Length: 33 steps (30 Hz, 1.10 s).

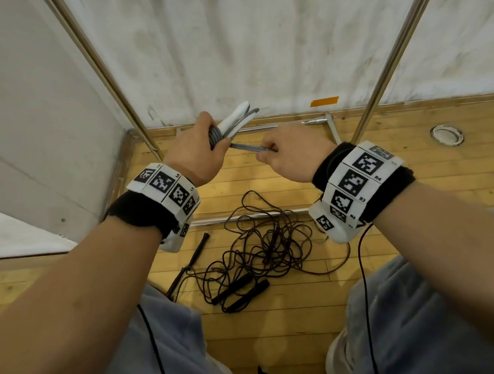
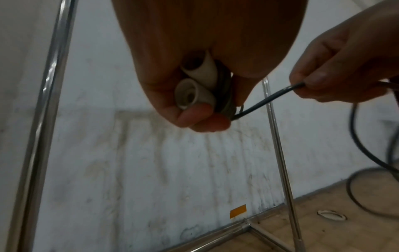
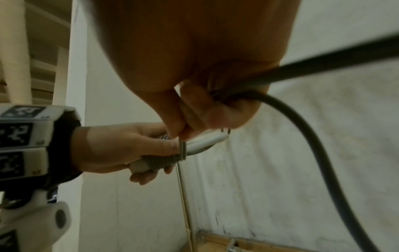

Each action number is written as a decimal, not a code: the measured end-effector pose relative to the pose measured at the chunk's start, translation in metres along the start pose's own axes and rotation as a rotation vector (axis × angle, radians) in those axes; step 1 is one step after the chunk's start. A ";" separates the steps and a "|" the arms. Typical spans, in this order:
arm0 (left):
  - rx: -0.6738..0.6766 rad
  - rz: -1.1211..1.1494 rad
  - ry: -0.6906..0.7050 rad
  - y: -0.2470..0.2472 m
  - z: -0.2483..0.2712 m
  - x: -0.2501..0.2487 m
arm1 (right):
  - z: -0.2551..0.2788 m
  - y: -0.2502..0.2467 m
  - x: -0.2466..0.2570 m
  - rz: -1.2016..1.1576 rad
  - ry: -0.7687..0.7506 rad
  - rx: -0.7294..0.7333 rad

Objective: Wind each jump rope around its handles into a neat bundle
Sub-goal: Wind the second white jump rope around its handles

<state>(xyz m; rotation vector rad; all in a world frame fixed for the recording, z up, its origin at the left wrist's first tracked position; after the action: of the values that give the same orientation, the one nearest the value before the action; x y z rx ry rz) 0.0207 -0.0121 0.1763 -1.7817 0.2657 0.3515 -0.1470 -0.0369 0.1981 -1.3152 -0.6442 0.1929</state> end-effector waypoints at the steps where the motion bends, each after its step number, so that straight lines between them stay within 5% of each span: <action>1: 0.037 -0.015 -0.003 0.003 0.001 -0.001 | -0.001 -0.002 -0.001 0.008 -0.019 -0.021; 11: 0.392 -0.063 0.083 0.016 0.015 -0.025 | 0.000 -0.004 0.012 0.052 -0.171 -0.163; 22: 0.278 -0.185 0.291 0.016 0.023 -0.059 | 0.004 -0.024 -0.020 -0.066 -0.028 -0.274; 27: 0.262 -0.014 0.370 0.004 0.025 -0.066 | -0.004 -0.020 -0.037 -0.331 0.043 -0.103; 33: 0.165 0.435 0.301 -0.027 0.030 -0.075 | -0.006 -0.023 -0.042 -0.860 0.042 0.062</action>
<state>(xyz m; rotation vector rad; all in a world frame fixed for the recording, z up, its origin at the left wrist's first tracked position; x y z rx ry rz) -0.0420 0.0226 0.2225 -1.6008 0.8785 0.3545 -0.1832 -0.0684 0.2056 -0.8836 -1.0973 -0.5096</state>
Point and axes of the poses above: each hand's wrist, its own z-axis away from the middle knuckle, its own y-axis out of the palm, x = y × z, the point moved 5 cm from there along -z, towards the middle knuckle, and after that the axes turned 7 degrees about y, right-handed, at the moved point
